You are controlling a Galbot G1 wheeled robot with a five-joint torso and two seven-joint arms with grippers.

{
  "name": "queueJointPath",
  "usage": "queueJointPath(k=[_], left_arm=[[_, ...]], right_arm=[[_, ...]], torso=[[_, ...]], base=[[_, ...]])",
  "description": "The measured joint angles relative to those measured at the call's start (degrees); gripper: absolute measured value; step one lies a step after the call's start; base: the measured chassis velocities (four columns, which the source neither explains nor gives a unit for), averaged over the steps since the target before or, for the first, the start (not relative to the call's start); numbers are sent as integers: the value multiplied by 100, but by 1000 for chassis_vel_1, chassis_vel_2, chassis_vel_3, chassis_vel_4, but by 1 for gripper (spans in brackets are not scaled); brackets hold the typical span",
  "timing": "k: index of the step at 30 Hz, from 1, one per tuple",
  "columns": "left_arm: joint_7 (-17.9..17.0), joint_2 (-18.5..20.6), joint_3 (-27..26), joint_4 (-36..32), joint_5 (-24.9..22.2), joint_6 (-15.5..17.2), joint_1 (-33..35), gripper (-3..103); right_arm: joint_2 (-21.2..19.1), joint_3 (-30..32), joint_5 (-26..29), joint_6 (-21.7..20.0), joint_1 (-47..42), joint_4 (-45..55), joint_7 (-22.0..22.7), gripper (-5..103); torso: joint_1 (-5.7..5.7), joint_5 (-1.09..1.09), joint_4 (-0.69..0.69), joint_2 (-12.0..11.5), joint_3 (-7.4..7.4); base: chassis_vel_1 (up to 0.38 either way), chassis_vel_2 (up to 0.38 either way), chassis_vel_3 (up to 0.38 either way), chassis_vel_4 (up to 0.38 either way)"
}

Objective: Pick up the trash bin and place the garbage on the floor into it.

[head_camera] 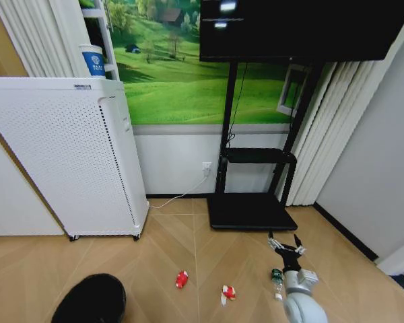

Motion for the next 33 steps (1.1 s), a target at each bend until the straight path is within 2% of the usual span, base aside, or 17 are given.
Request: queueJointPath(k=[2, 3, 4, 6, 8, 16, 24, 33], left_arm=[[-6, 46, -73, 1, 8, -87, -38, 4], [-30, 157, -357, 77, 53, -347, -159, 4], [-37, 181, -446, 151, 63, -419, -205, 4], [-46, 200, -513, 214, 57, -449, -234, 4], [-50, 239, -669, 402, 11, -448, -242, 4], [-6, 167, -741, 672, 58, -523, -128, 4], [17, 155, -751, 668, 77, -545, -161, 4], [65, 175, -705, 586, 100, -545, -201, 4]], right_arm=[[0, -46, -87, 22, 38, -33, 10, 100], [-3, -129, -171, -2, 139, -91, 82, 100], [-9, -151, -204, -9, 132, -101, 81, 100], [-16, -170, -254, -16, 109, -105, 67, 100], [-14, -243, -544, -38, -62, -116, -69, 100], [130, -544, -1042, -31, -284, -156, -138, 100], [178, -617, -1106, -6, -364, -72, -134, 100], [178, -600, -1198, 128, -452, -106, -148, 100]], torso=[[0, 0, 0, 0, 0], [0, -1, 3, 1, 0], [0, 0, 3, 1, 0], [0, -1, 3, 1, 1], [1, -3, 2, 0, 1], [0, -1, 3, 2, 1], [0, -2, 2, 2, 1], [0, -1, 1, 2, 1]], base=[[0, 0, 0, 0], [0, 0, 0, 0], [0, 0, 0, 0], [0, 0, 0, 0], [0, 0, 0, 0], [0, 0, 0, 0], [23, 10, -23, -22], [171, 149, -161, -158]])
